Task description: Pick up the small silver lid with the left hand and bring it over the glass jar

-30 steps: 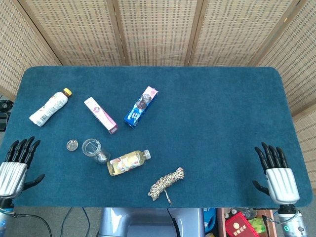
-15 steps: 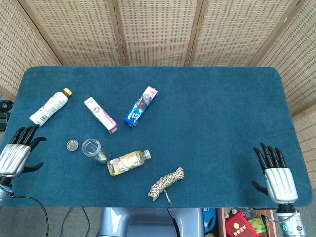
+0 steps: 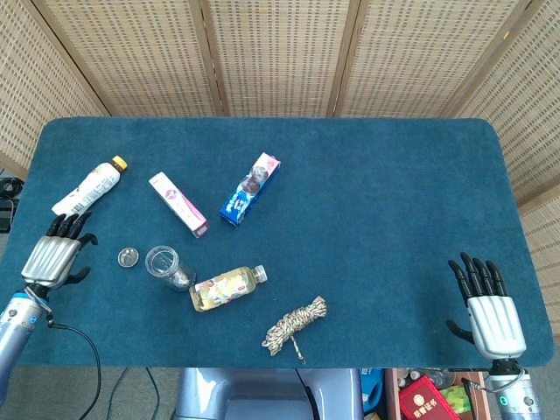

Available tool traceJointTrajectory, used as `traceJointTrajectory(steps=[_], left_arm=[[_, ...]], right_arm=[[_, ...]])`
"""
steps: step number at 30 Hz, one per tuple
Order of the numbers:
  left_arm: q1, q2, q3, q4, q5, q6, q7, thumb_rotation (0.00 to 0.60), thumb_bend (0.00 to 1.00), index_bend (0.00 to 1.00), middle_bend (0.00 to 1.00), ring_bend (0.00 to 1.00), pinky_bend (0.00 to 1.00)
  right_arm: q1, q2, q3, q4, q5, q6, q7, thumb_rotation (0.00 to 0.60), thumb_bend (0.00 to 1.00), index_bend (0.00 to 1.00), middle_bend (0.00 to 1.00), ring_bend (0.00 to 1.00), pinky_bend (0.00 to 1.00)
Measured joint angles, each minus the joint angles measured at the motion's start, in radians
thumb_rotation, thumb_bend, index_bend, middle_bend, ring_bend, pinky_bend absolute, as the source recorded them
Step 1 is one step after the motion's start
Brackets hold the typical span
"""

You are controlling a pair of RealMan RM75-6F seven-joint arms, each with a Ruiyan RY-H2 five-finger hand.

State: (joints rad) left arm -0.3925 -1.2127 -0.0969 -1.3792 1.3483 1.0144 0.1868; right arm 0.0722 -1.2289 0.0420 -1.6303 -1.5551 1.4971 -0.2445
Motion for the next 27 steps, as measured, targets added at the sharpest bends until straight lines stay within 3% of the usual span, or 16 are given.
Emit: traceJointTrajectory(steps=[12,27], left_arm=[[-0.082,-0.119,-0.01,0.109,-0.068,-0.09,0.061,0.6,0.36,0.43,0.0,0.0,0.0],[-0.125,-0.199,0.003,0.172,-0.11,-0.13,0.105,0.6,0.37,0.48,0.0,0.0,0.0]], right_arm=[[0.002,-0.002,0.0,0.001,0.001,0.0,0.006,0.6,0.0,0.03,0.0,0.0,0.0],[0.002,0.0,0.001,0.001,0.005,-0.001,0.014,0.6,0.0,0.03,0.0,0.0,0.0]])
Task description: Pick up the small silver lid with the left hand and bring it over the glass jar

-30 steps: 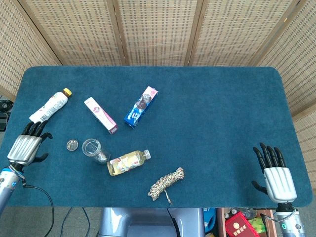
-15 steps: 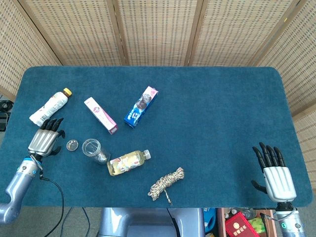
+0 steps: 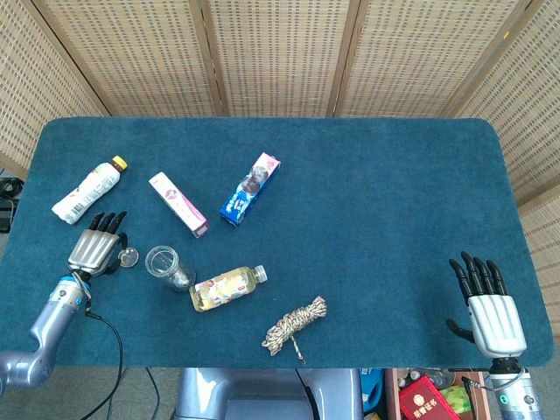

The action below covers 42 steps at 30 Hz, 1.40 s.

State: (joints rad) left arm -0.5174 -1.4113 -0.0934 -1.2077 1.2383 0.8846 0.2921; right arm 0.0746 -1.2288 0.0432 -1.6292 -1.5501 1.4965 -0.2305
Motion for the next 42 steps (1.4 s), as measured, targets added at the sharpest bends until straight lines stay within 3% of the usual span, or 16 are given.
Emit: traceJointTrajectory(steps=[42], left_arm=[[-0.022,-0.076,0.026,0.067,0.001,0.037,0.027,0.6,0.44,0.53,0.0,0.0,0.0]], right_arm=[[-0.004,0.012,-0.008,-0.018,-0.03,0.019,0.02,0.6,0.0,0.03,0.0,0.0,0.0]])
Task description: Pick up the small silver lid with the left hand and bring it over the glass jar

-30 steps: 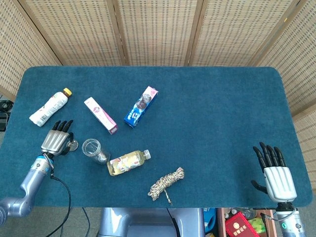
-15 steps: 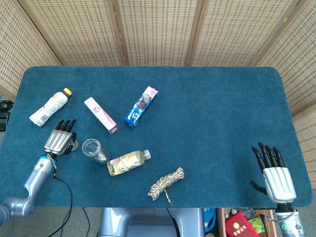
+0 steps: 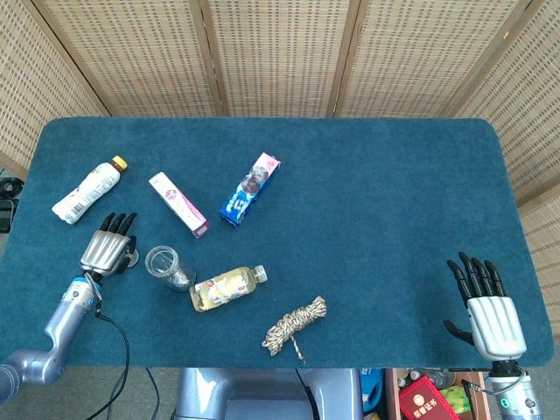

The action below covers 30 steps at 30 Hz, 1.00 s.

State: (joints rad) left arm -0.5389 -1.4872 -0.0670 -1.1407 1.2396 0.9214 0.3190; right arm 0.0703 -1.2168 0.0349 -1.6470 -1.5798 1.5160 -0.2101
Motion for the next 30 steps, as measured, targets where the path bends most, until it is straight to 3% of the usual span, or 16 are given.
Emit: traceJointTrajectory(steps=[30], left_arm=[[0.007,-0.01,0.004,0.025,0.013,0.025,-0.022,0.6,0.44,0.61,0.0,0.0,0.0]], right_arm=[[-0.002,0.003,-0.001,-0.002,-0.005,0.003,0.01,0.6,0.0,0.03,0.0,0.0,0.0]])
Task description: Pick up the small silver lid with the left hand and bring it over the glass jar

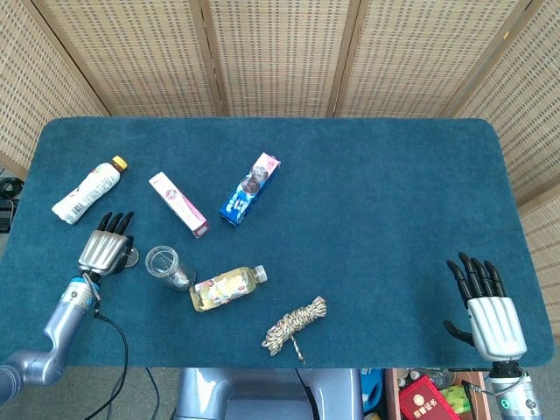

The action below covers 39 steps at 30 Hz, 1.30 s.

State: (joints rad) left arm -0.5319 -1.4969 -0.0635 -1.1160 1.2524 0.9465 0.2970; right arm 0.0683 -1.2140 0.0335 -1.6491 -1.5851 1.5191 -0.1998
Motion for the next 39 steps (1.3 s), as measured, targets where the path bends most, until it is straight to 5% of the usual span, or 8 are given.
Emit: traceJointTrajectory(steps=[17,39], left_arm=[[0.015,0.137,-0.025,-0.186,0.02,0.085,0.01,0.6,0.44,0.61,0.0,0.0,0.0],[0.03,0.505,-0.096,-0.72,0.098,0.242,0.109,0.6,0.44,0.61,0.0,0.0,0.0]], right_arm=[[0.0,0.004,0.001,0.0,0.004,-0.003,0.01,0.6,0.0,0.03,0.0,0.0,0.0],[-0.003,0.009,-0.001,-0.006,-0.005,0.006,0.021,0.6,0.0,0.03,0.0,0.0,0.0]])
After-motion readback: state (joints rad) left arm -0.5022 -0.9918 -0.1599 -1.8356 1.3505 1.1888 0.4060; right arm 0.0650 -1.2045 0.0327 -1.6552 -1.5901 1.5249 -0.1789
